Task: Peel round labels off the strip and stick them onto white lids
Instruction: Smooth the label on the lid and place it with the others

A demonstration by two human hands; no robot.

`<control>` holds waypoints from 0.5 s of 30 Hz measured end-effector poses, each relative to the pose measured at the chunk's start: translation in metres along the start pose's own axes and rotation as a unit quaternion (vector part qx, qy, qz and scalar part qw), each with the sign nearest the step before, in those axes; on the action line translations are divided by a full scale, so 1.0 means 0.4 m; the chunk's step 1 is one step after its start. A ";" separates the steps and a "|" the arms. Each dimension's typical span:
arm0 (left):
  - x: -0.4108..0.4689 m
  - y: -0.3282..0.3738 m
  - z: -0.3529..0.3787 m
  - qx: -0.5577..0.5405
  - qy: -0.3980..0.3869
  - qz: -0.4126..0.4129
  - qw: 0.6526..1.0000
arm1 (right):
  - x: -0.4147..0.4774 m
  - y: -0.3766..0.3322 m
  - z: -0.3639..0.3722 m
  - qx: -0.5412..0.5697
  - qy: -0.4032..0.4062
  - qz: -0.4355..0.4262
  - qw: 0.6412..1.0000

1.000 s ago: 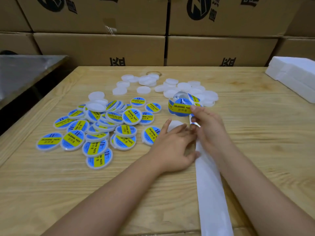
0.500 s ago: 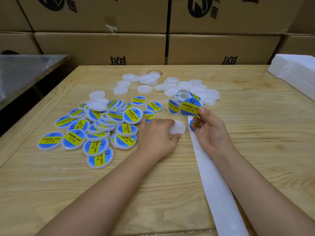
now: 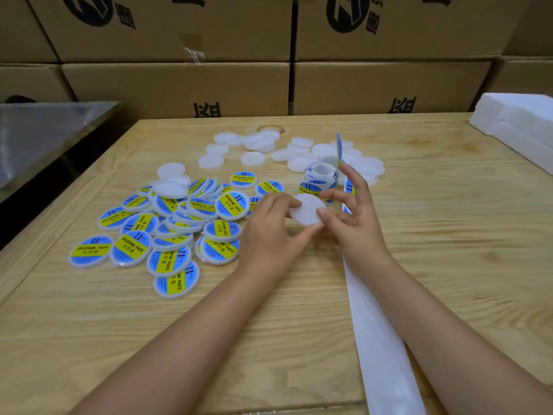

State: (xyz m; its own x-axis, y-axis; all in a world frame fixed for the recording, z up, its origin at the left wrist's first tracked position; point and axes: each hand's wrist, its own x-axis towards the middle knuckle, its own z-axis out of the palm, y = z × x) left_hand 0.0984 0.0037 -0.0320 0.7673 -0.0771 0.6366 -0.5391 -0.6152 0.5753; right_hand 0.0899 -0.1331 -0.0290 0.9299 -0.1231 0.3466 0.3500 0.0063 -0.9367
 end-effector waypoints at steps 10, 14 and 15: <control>0.032 -0.008 -0.016 -0.298 -0.091 -0.259 0.914 | 0.007 0.005 -0.002 0.042 0.027 -0.017 0.999; 0.041 -0.010 -0.026 -0.350 -0.067 -0.277 0.892 | 0.013 -0.002 -0.007 0.191 0.051 0.081 0.977; 0.043 -0.012 -0.029 -0.358 -0.064 -0.281 0.888 | 0.013 -0.001 -0.009 0.202 0.043 0.102 0.973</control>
State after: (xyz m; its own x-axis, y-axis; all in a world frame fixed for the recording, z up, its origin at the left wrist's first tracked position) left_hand 0.1100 0.0145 -0.0177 0.9935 -0.0333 0.1090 -0.1065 0.0687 0.9919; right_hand 0.0943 -0.1372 -0.0268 0.9780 -0.1603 0.1338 0.1910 0.4272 -0.8837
